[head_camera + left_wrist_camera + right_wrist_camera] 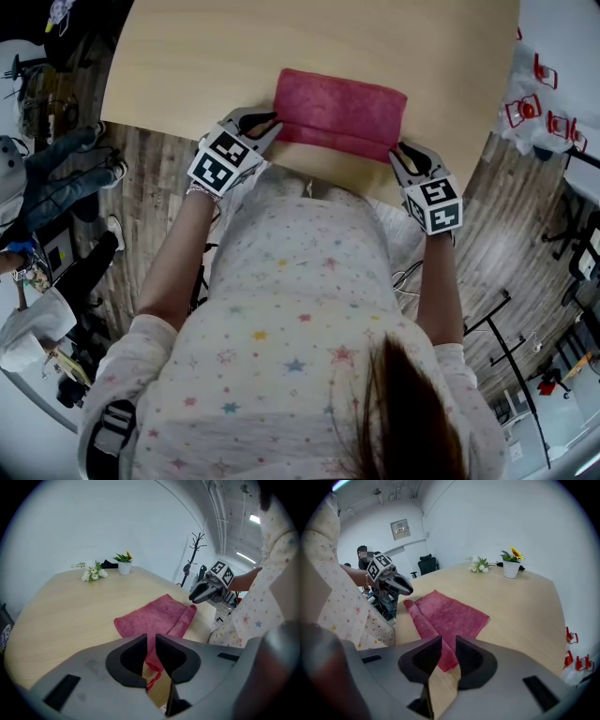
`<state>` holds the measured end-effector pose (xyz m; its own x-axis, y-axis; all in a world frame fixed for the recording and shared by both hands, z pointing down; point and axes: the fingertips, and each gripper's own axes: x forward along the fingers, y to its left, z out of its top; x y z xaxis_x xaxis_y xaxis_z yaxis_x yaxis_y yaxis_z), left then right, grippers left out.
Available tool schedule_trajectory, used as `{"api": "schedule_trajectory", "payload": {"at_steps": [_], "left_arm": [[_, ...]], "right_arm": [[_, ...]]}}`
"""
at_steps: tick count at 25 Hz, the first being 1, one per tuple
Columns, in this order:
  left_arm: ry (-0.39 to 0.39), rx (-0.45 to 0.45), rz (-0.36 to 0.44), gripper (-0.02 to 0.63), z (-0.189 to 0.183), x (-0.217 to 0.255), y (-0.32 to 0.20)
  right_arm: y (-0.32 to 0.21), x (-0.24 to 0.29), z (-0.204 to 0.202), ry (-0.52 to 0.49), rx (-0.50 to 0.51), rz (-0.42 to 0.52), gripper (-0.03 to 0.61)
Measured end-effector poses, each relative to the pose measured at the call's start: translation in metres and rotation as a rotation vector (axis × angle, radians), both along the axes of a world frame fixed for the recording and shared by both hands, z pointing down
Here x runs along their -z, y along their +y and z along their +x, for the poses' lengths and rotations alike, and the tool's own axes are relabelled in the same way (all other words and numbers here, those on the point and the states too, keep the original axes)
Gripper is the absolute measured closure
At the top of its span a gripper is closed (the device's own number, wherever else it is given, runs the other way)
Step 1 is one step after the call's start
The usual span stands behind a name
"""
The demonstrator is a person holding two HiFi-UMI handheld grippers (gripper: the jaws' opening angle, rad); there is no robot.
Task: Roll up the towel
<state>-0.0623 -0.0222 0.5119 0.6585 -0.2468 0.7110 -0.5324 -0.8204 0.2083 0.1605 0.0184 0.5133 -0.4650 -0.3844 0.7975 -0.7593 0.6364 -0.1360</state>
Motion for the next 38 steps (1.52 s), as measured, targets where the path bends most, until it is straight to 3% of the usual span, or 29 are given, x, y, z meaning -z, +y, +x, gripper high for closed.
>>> {"api": "schedule_trajectory", "payload": {"at_steps": [8, 14, 20, 26, 30, 38], "left_arm": [[0.052, -0.078, -0.031, 0.541, 0.013, 0.003, 0.027], [-0.016, -0.167, -0.068, 0.484, 0.023, -0.019, 0.052], [-0.069, -0.164, -0.065, 0.451, 0.019, -0.037, 0.05], [-0.129, -0.195, -0.021, 0.457, 0.016, -0.044, 0.043], [-0.146, -0.18, -0.01, 0.529, 0.014, -0.046, 0.036], [-0.148, -0.193, -0.032, 0.578, 0.008, -0.044, 0.043]], "right_arm": [[0.018, -0.005, -0.021, 0.004, 0.104, -0.016, 0.466], [0.028, -0.019, -0.026, 0.073, 0.178, -0.017, 0.446], [0.028, -0.032, -0.024, 0.123, 0.21, -0.021, 0.422], [0.025, -0.041, -0.022, 0.165, 0.234, -0.003, 0.451], [0.021, -0.039, -0.019, 0.185, 0.238, 0.011, 0.478], [0.025, -0.032, -0.018, 0.178, 0.239, 0.02, 0.535]]}}
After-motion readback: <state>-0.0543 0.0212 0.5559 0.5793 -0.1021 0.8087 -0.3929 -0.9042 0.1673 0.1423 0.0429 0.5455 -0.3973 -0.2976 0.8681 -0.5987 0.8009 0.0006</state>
